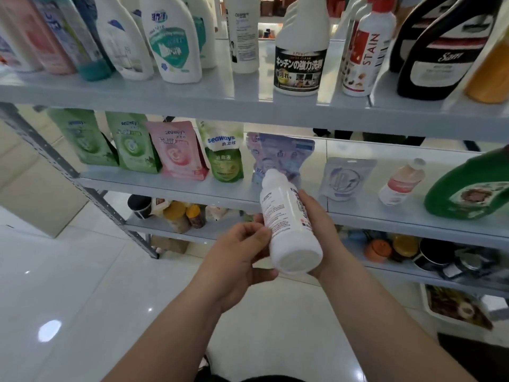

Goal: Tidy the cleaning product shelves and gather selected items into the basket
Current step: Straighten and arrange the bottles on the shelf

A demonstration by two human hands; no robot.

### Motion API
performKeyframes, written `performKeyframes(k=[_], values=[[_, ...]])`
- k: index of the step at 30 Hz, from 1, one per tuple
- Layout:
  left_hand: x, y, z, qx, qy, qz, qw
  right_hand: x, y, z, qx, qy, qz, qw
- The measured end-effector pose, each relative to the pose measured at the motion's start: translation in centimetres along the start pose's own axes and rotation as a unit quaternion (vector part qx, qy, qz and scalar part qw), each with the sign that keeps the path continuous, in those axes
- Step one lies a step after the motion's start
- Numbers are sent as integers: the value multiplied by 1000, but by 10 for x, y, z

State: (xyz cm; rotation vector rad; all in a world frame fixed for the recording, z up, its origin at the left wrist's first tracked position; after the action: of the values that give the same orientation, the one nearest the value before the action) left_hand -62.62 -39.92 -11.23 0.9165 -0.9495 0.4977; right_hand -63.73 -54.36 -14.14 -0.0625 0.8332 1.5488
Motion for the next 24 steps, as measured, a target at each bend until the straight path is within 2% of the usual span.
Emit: performKeyframes(k=[3, 6, 8, 9, 11, 12, 14, 16, 19, 22, 24], values=[[-10, -1, -3, -79, 52, -62, 994, 5, -5, 3, 7, 24, -47, 999], [-11, -5, -13, -82, 56, -28, 995, 3, -10, 14, -5, 120, -132, 984], [-11, -11, -28, -9, -44, 48, 998, -1, -12, 29, -21, 214, -193, 957], [-9, -14, -38, 40, -128, 86, 987, -3, -13, 35, -17, 253, -210, 944], [-2, -19, -55, 109, -270, 149, 945, -2, -16, 47, 1, 276, -237, 931], [3, -23, -63, 116, -304, 175, 929, -1, -17, 52, 10, 271, -250, 929], [10, -32, -73, 78, -329, 201, 919, 4, -19, 61, 10, 248, -267, 931], [19, -40, -80, 5, -326, 201, 924, 9, -20, 71, -16, 233, -282, 931], [35, -49, -96, -98, -322, 219, 916, 19, -23, 87, -76, 293, -293, 907], [46, -56, -119, -102, -344, 254, 898, 29, -31, 101, -95, 337, -287, 892], [50, -60, -132, -60, -361, 259, 894, 28, -37, 112, -43, 365, -301, 880]])
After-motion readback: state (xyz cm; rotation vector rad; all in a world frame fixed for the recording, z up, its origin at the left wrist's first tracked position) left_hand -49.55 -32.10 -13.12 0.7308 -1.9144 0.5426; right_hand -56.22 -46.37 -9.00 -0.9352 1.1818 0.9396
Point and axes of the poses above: each hand's wrist, its own y-axis away from the middle knuckle, its own z-axis out of the palm, x = y × z, the point moved 3 cm from there along -y, towards the middle knuckle, and after that the axes turned 7 degrees about -y, right-handed, at the moved point
